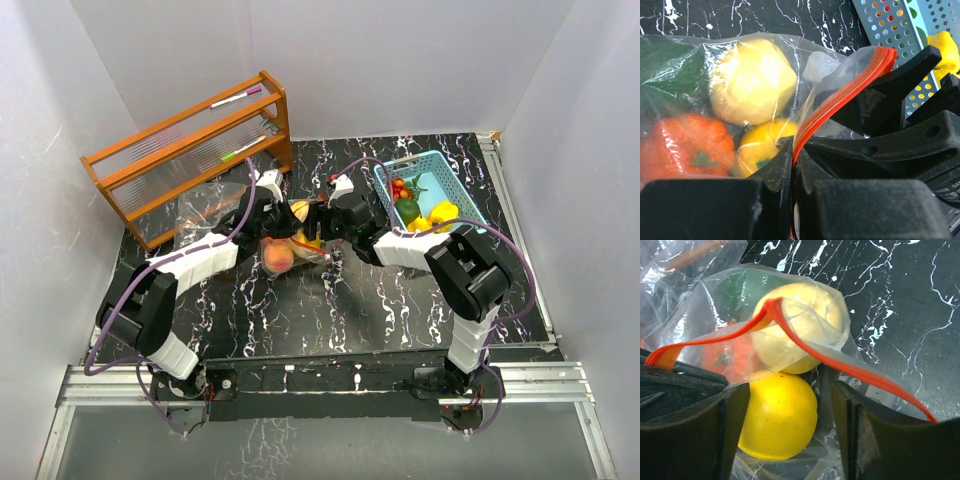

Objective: Open the zip-top bag and remove the fake food
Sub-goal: Pick up the fake fruit from the zipper food storage bag.

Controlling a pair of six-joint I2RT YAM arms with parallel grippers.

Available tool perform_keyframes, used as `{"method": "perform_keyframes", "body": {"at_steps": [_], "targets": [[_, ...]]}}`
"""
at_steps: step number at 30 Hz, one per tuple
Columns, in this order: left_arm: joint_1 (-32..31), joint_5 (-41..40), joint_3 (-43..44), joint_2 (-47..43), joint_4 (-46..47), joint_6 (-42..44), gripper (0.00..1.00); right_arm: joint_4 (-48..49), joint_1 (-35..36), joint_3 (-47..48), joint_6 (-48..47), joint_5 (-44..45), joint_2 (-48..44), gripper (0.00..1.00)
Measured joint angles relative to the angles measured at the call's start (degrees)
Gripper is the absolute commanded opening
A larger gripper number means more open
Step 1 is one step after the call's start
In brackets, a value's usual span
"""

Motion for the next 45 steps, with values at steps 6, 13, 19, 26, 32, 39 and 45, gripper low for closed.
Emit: {"method": "perform_keyframes", "body": {"at_steps": [6, 13, 19, 26, 32, 39, 45], "targets": [[0.70, -0.48, -0.02, -0.48, -1.03, 0.66, 0.00, 0.79, -0.04, 1.86, -0.17, 1.11, 3.19, 0.86], [1.09, -1.99, -0.02, -0.46, -2.99, 1.70, 0.00, 3.61, 0.48, 4.35, 0.17, 0.74, 7.89, 0.76], [1.07, -2.05, 0.02, -0.48, -3.48, 2.12, 0.00, 4.24, 1.22, 4.44, 0.02, 0.85, 8.04, 0.71], [1.09, -2.71, 0.02, -0.48, -4.33, 2.29, 0.00, 2.67, 1.22, 4.42, -1.29, 2.40, 7.74, 0.98], [0.72, -1.36, 0.02, -0.39, -5.25, 2.23, 0.00, -1.22, 1.25, 2.67, -2.64, 1.66, 5.03, 0.98], [-0.26, 0.31, 0.02, -0.42, -7.56, 2.34, 0.00, -3.80, 0.94, 0.42, -1.64, -0.94, 3.41, 0.97], [-0.66, 1.11, 0.02, -0.26, -8.83, 2.47, 0.00, -3.39, 0.94, -1.55, -0.11, -2.58, 3.41, 0.76]]}}
